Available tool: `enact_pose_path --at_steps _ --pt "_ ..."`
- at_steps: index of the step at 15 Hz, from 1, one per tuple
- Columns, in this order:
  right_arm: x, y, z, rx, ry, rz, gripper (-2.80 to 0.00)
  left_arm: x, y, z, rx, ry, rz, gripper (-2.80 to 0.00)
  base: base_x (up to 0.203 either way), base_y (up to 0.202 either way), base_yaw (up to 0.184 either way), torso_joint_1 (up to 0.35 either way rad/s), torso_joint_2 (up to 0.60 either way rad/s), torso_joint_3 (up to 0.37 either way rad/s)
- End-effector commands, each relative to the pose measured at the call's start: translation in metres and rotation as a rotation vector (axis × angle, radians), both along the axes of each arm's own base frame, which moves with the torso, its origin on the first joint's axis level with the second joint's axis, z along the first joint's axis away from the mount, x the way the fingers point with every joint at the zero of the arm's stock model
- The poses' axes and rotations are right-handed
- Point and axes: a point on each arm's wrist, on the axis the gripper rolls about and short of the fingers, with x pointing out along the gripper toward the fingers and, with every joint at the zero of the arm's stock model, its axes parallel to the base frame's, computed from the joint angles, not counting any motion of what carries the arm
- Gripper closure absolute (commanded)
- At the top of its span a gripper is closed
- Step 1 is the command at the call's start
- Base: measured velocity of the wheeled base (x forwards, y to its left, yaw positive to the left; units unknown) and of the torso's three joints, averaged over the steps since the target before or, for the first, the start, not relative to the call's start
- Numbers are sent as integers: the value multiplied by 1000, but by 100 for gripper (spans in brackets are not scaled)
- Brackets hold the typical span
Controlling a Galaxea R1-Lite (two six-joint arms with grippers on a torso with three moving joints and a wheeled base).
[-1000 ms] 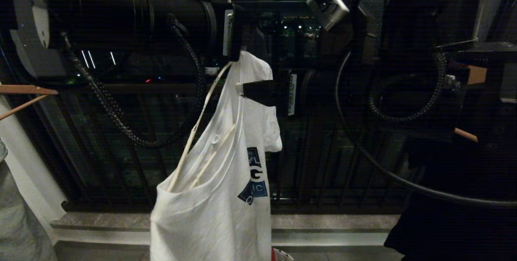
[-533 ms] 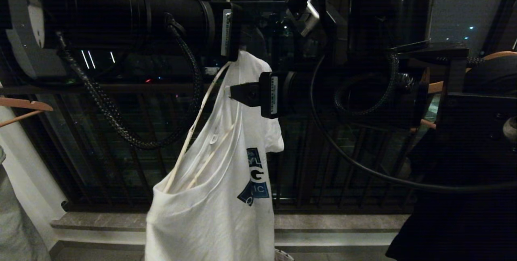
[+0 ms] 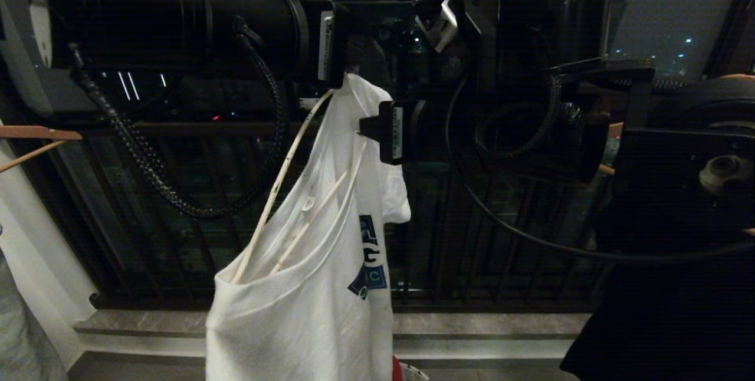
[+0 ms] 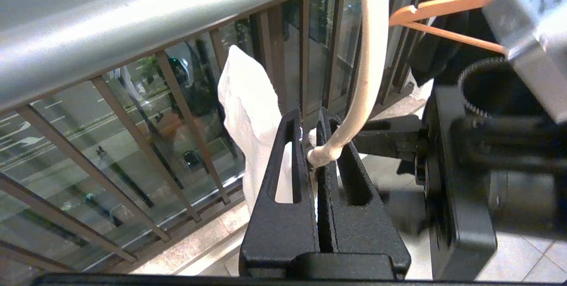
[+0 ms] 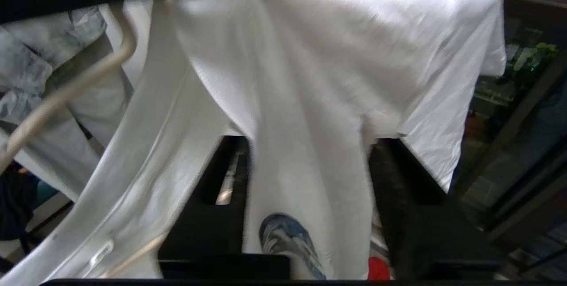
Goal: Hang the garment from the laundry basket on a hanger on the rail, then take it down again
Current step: Take the clothes off the clothes rack
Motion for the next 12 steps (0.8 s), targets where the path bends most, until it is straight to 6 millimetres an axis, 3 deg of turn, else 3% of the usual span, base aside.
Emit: enact_pose_path --at_steps 1,7,12 --pt "2 -2 8 21 -20 -8 0 -1 1 0 0 -1 1 0 0 0 0 0 0 0" --pt "8 -11 28 42 -45 -38 0 -1 1 -3 7 7 1 0 0 0 0 0 0 0" --pt "36 -12 26 49 -54 -92 0 -2 2 -1 4 1 0 0 0 0 0 0 0 0"
